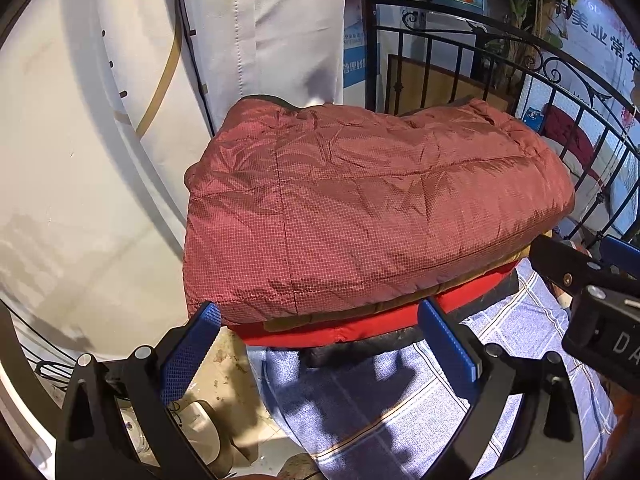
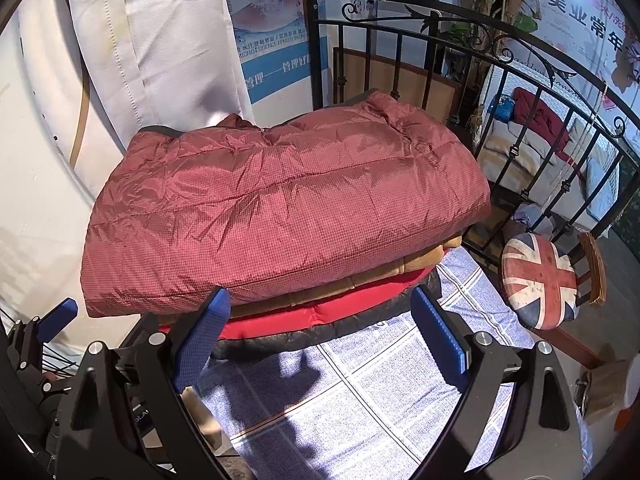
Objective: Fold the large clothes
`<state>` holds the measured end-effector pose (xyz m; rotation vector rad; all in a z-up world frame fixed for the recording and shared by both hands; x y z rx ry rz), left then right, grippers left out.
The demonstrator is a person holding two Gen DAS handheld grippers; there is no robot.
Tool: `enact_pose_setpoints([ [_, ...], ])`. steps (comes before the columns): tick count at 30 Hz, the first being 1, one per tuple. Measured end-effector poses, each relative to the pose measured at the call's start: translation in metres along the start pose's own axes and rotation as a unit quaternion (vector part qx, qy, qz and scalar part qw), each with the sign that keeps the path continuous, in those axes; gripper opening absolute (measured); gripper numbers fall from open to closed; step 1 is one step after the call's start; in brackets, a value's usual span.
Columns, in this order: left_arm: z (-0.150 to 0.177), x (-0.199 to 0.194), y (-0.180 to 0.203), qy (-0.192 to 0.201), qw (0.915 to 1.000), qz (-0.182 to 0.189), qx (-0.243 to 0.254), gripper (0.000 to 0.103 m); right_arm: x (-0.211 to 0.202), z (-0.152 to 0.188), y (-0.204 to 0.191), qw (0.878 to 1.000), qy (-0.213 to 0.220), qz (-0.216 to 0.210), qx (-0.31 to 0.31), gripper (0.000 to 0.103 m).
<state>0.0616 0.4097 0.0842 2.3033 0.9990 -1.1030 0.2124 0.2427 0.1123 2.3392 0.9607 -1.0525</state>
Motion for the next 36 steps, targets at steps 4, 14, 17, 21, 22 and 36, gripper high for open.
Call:
enact_pose_setpoints([
  [4, 0.0030, 0.0004, 0.0020, -0.005, 1.0000, 0.001, 0.005, 0.097, -0.0012, -0.0011, -0.0035, 1.000, 0.003, -0.002, -0.004, 0.090],
  [14, 0.0052, -0.0003, 0.0038, -0.001, 0.9999, -0.001, 0.016, 0.097, -0.0054, -0.0011, -0.0039, 1.000, 0.008, -0.004, 0.000, 0.090],
  [17, 0.0060, -0.0003, 0.0055, -0.003, 0.9998, 0.002, 0.021, 0.097, -0.0049, 0.0002, -0.0045, 1.000, 0.007, -0.003, 0.001, 0.090],
  [21, 0.0077, 0.0006, 0.0055, -0.005, 0.9997, 0.001, 0.023, 0.097, -0.0038, 0.0009, -0.0039, 1.000, 0.006, 0.000, 0.001, 0.090],
  [22, 0.0077, 0.0006, 0.0056, -0.004, 0.9997, 0.000, 0.024, 0.097, -0.0038, 0.0009, -0.0038, 1.000, 0.006, 0.001, 0.001, 0.090],
  [36, 0.0051, -0.0006, 0.0039, -0.002, 0.9998, -0.002, 0.021, 0.097, -0.0051, 0.0001, -0.0030, 1.000, 0.007, 0.002, 0.001, 0.090],
])
Point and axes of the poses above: each gripper's, at about its wrist camera, not at the fingertips, and x roughly the way its jaws point, y to its right, z to its underside, the point moved 8 cm from there along x, roughly the way its jaws point, and after that the axes turned 14 degrees about -x, right-handed, at the moved point
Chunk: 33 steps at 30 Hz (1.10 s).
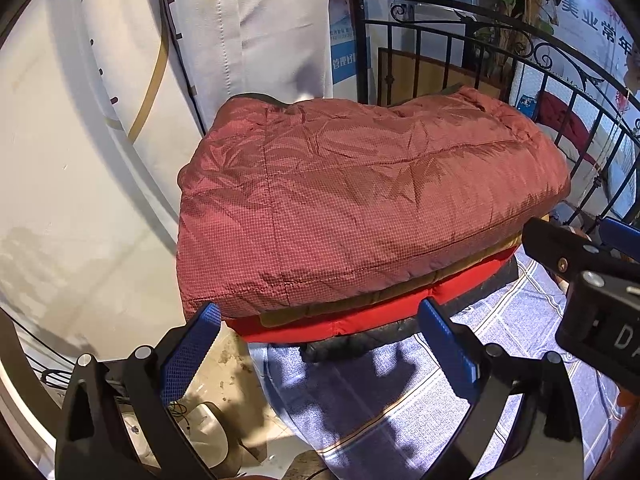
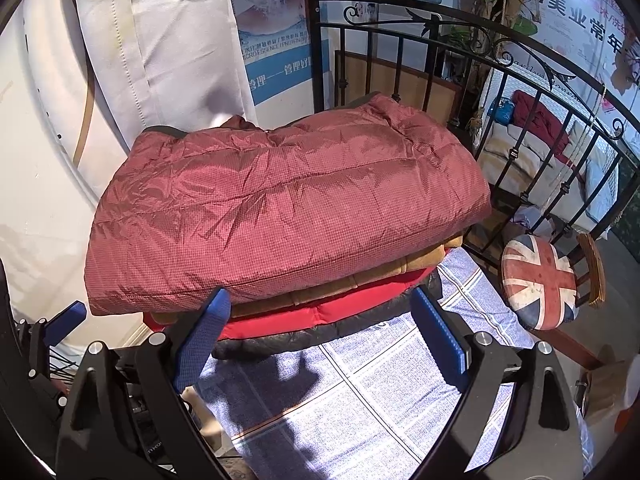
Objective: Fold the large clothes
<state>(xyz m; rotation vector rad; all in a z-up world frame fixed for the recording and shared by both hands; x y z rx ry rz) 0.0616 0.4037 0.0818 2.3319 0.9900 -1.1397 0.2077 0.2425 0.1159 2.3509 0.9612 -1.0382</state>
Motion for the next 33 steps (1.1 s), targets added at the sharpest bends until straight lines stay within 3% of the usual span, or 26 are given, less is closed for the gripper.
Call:
enact_pose_setpoints([
  [26, -0.002, -0.002, 0.000, 0.004, 1.0000, -0.002, 0.000, 0.097, 0.001, -0.002, -0.003, 1.000, -0.001, 0.000, -0.003, 0.090],
  [33, -0.009, -0.014, -0.003, 0.049, 0.9985, 0.013, -0.021, 0.097, 0.000, -0.001, -0.003, 1.000, -0.002, 0.000, -0.003, 0.090],
])
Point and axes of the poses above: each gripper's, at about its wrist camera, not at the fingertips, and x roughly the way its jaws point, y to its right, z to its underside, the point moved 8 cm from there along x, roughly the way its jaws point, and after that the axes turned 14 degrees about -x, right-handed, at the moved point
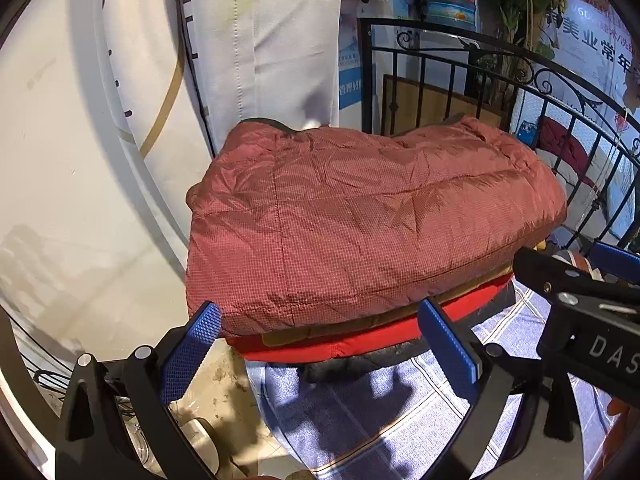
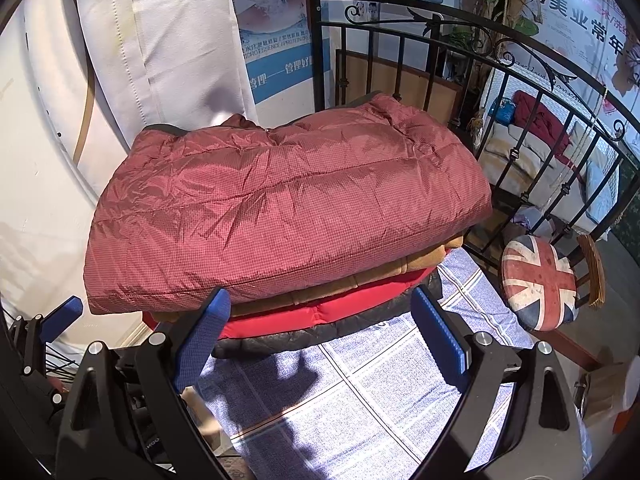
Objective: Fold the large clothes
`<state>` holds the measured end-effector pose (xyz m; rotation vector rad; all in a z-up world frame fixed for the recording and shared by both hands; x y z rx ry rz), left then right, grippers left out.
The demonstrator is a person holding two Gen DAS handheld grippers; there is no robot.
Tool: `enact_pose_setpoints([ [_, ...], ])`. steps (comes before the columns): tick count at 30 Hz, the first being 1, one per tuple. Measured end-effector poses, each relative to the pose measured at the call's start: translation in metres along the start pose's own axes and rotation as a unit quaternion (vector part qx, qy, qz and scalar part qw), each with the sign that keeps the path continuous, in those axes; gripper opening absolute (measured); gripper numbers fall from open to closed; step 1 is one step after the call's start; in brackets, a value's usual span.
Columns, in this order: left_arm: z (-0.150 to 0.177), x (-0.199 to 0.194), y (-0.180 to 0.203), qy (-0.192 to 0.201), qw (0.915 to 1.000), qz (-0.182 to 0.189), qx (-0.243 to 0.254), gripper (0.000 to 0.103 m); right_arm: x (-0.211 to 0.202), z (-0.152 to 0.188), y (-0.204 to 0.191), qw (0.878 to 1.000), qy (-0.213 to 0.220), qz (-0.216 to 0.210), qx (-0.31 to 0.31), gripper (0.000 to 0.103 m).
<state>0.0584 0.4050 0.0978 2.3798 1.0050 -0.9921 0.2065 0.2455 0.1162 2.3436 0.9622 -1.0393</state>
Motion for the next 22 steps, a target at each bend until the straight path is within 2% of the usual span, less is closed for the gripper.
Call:
enact_pose_setpoints([
  [3, 0.0020, 0.0027, 0.0007, -0.013, 0.9999, 0.008, -0.001, 0.097, 0.0000, -0.0002, 0.0001, 1.000, 0.000, 0.000, 0.001, 0.090],
  [14, 0.0035, 0.0045, -0.0004, -0.016, 0.9999, 0.005, 0.000, 0.097, 0.0008, 0.0008, 0.0025, 1.000, 0.001, 0.002, 0.003, 0.090],
  [18, 0.0055, 0.0076, -0.0006, -0.024, 0.9993, -0.020, 0.021, 0.097, 0.0013, 0.0014, 0.0021, 1.000, 0.001, 0.001, 0.004, 0.090],
  [22, 0.0086, 0.0094, -0.0027, -0.033, 0.9989, -0.025, 0.019, 0.097, 0.0018, 0.0020, 0.0017, 1.000, 0.000, 0.001, 0.003, 0.090],
])
Point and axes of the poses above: each gripper's, at about its wrist camera, not at the fingertips, and x roughly the way its jaws point, y to its right, z to its underside, the point moved 8 cm from there along x, roughly the way its jaws point, and after that the axes turned 14 degrees about -x, right-handed, at the moved point
